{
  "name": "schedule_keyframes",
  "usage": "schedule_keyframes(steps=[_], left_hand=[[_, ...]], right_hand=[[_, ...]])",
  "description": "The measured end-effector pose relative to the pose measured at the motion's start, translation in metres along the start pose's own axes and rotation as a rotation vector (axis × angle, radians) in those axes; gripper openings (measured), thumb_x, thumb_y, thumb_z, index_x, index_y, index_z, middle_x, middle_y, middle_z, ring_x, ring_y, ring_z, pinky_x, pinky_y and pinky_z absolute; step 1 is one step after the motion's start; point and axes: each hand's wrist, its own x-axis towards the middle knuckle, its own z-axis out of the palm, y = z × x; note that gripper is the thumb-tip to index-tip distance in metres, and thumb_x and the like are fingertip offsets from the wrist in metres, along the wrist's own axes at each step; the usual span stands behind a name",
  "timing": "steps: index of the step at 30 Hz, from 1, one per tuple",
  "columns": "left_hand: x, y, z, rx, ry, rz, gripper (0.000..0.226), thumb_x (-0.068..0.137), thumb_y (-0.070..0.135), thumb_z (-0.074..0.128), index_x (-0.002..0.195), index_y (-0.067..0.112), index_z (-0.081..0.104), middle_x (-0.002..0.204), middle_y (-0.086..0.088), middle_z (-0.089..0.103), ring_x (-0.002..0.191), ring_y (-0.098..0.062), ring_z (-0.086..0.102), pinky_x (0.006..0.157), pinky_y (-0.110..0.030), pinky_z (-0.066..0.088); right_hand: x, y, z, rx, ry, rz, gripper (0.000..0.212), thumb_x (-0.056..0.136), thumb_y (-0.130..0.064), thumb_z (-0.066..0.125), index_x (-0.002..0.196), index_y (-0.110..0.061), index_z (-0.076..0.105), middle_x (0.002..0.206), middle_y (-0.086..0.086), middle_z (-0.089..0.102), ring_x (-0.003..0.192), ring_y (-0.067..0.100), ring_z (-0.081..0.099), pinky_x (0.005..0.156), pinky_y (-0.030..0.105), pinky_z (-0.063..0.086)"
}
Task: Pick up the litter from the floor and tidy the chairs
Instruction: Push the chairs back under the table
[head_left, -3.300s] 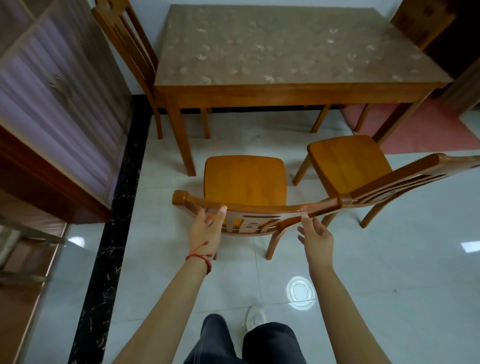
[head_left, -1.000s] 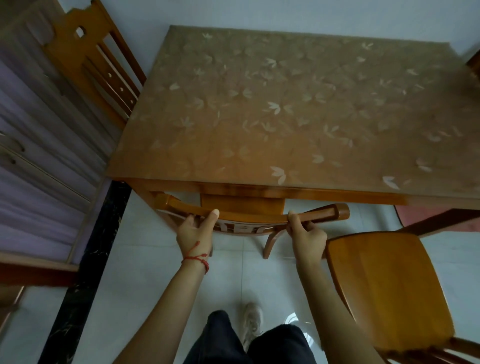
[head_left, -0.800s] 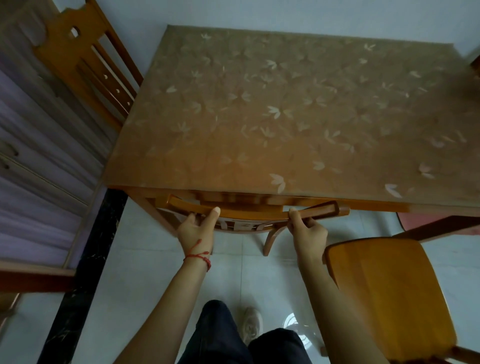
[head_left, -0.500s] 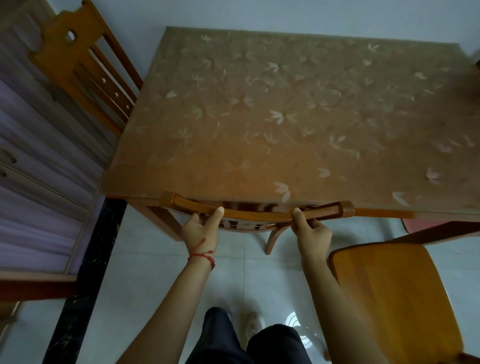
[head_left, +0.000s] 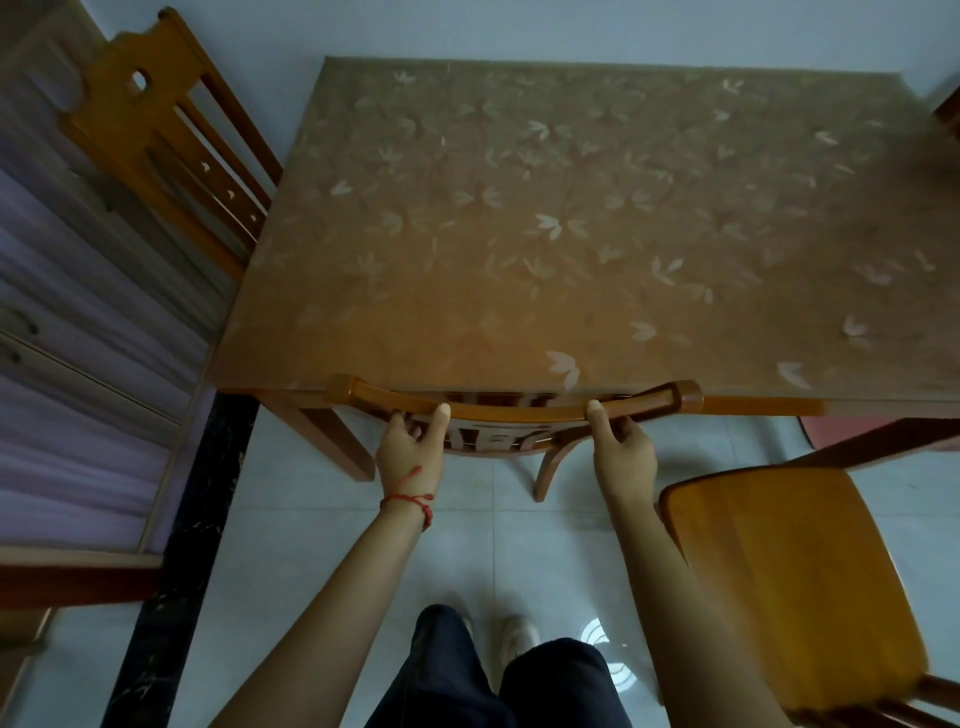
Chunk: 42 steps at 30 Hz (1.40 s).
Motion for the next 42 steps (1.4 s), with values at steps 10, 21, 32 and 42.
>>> schedule_keyframes(steps=[10,21,32,42], left_hand=[[-0.025,-0.031,-0.008,0.496,-0.313,0.873,0.050,0.085,0.027,0.062,0.127,0.003,0.049,0.128,-0.018,0.054,0.118,-0.032,0.049,0.096,-0.039,0.040],[-0.089,-0.038,0.020,0.826,-0.663,1.611,0.058,0.066,0.022,0.081,0.113,-0.004,0.060,0.115,-0.023,0.063,0.108,-0.040,0.057,0.089,-0.059,0.042],[-0.265,-0.093,0.052,0.828,-0.967,1.997,0.062,0.061,0.028,0.083,0.109,-0.005,0.062,0.110,-0.026,0.064,0.102,-0.042,0.060,0.082,-0.059,0.047],[-0.434,-0.169,0.066,0.739,-1.148,2.138,0.058,0.066,0.027,0.081,0.110,-0.004,0.062,0.113,-0.025,0.063,0.106,-0.041,0.058,0.088,-0.059,0.043]], right_hand=[[-0.077,0.036,-0.040,-0.406,0.069,-0.106,0.061,0.090,-0.040,0.051,0.139,-0.010,0.032,0.139,0.013,0.044,0.124,0.028,0.044,0.104,0.045,0.037],[-0.214,0.115,-0.100,-0.642,0.475,0.189,0.062,0.089,-0.045,0.049,0.139,-0.012,0.033,0.146,0.011,0.036,0.133,0.029,0.034,0.108,0.046,0.029],[-0.397,0.204,-0.186,-0.632,0.784,0.413,0.057,0.088,-0.033,0.057,0.133,-0.003,0.041,0.140,0.019,0.043,0.130,0.033,0.038,0.103,0.044,0.033],[-0.563,0.288,-0.271,-0.661,0.914,0.636,0.055,0.087,-0.033,0.058,0.131,-0.003,0.044,0.138,0.018,0.044,0.130,0.033,0.037,0.103,0.045,0.032]])
